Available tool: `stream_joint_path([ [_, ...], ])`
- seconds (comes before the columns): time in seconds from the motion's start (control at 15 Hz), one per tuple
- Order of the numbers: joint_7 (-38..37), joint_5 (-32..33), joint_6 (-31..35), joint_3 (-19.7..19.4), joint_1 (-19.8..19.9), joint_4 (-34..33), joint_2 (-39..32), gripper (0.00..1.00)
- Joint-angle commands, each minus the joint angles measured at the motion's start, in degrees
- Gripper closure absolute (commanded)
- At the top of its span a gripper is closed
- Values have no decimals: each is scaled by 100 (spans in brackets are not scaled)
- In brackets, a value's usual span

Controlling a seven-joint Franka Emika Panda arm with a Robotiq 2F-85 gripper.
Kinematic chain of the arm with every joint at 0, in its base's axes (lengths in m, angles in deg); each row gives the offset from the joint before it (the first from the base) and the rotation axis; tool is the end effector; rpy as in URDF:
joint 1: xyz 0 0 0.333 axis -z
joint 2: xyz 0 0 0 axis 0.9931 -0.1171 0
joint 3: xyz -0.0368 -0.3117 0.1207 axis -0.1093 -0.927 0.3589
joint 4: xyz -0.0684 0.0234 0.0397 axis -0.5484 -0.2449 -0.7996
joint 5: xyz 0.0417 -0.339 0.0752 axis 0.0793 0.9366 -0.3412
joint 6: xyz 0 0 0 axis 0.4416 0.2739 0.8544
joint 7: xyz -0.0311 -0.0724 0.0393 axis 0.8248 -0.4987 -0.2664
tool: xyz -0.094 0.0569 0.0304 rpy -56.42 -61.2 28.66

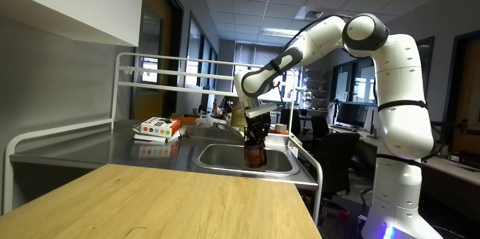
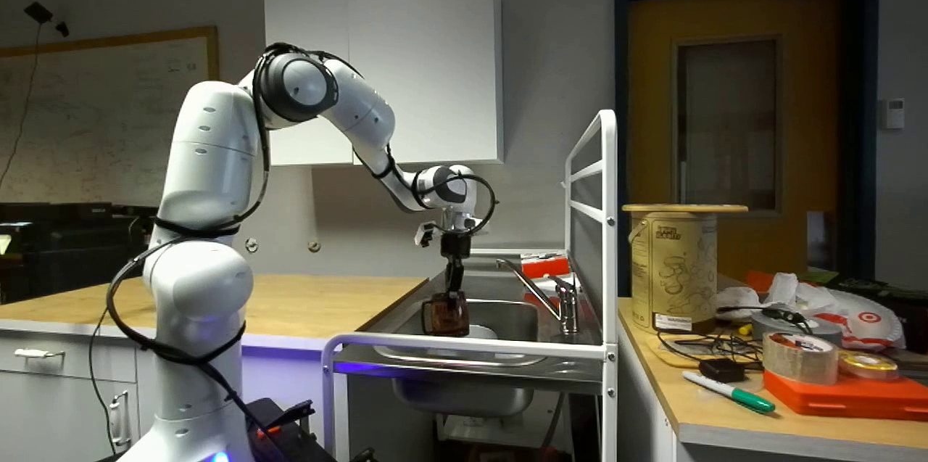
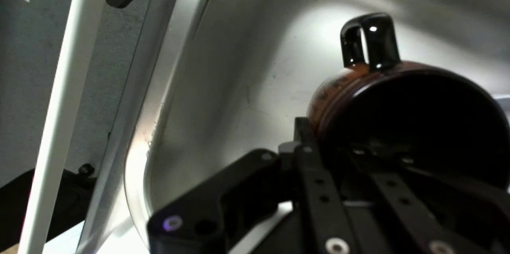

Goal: Put the cup in the sink

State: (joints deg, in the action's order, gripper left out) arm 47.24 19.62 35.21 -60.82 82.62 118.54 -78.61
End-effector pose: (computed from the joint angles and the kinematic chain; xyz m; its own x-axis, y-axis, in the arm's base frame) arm 0.5077 -0.0284 0.3823 0.7929 -0.5932 -0.1391 -0.5207 -0.7783 0.3510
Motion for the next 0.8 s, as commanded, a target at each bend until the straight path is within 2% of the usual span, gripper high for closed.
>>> stream_joint_path([
  [0.0,-264,-116,96,-218,107,-147,-384,90],
  [0.33,-487,-918,478,-417,264,-320,-1113,91],
  [0.6,-614,-1856,512,-431,347,-626,-1652,92],
  [0.73,-696,-2048,494,-468,323,-715,-1800,93],
])
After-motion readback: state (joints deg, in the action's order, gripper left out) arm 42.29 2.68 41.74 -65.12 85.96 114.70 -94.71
